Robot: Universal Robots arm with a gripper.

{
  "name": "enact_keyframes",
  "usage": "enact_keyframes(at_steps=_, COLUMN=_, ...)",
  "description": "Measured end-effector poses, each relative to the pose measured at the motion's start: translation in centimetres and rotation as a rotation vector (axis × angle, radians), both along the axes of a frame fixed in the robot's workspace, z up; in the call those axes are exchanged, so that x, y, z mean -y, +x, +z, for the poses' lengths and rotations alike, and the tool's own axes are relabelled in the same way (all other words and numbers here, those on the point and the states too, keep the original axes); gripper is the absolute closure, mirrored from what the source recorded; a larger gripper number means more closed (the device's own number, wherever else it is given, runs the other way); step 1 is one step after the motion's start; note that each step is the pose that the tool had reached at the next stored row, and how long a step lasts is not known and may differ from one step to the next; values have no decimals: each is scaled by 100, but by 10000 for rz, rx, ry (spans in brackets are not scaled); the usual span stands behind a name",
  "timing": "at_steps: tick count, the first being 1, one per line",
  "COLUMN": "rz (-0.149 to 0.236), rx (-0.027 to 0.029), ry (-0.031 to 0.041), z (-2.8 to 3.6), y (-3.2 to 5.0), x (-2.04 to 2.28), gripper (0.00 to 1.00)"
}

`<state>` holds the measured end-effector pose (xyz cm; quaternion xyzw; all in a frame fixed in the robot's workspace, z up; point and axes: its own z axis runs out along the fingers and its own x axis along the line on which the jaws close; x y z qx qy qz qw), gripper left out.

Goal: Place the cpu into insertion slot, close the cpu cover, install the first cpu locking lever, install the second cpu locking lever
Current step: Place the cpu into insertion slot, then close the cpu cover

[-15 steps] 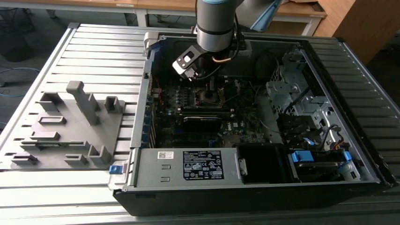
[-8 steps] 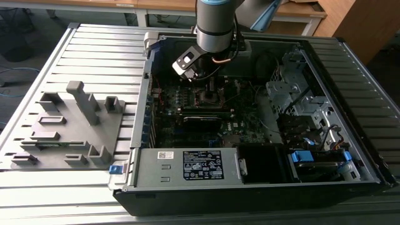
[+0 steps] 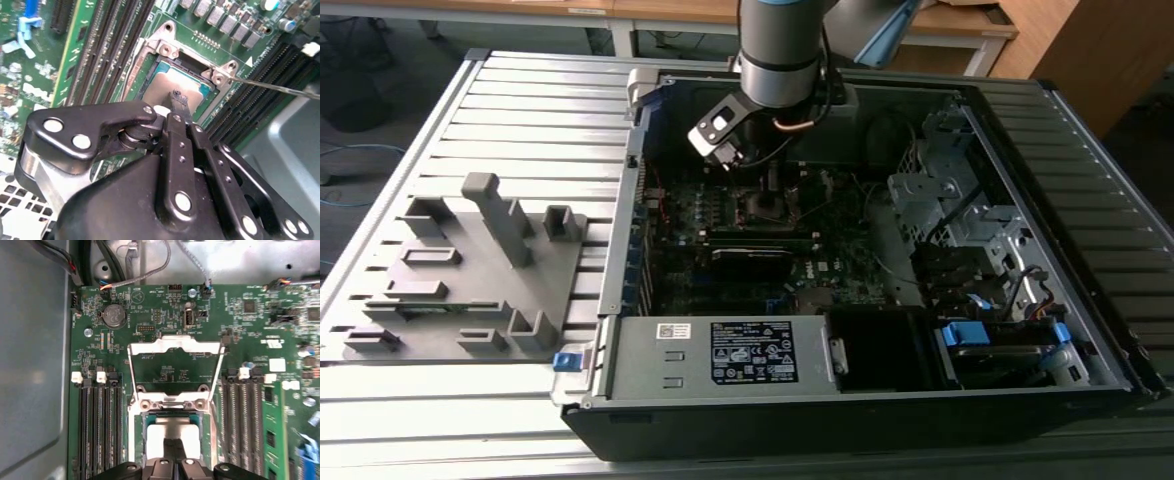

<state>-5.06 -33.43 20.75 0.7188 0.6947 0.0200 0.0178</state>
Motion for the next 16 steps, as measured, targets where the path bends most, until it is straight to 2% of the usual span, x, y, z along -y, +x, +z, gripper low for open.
enact_keyframes(at_steps=4, rz=0, rx=-3, ry=-4, z=102, y=0, x=0, gripper=90)
enact_keyframes(at_steps=6, rz=0, rx=-2, ry=-4, z=133, y=0, x=0, gripper=90)
enact_keyframes(at_steps=11, rz=0, rx=-3, ry=-6, z=183, y=0, x=1, gripper=90)
enact_keyframes(at_steps=16, rz=0, rx=-2, ry=-4, z=198, y=0, x=0, gripper=90)
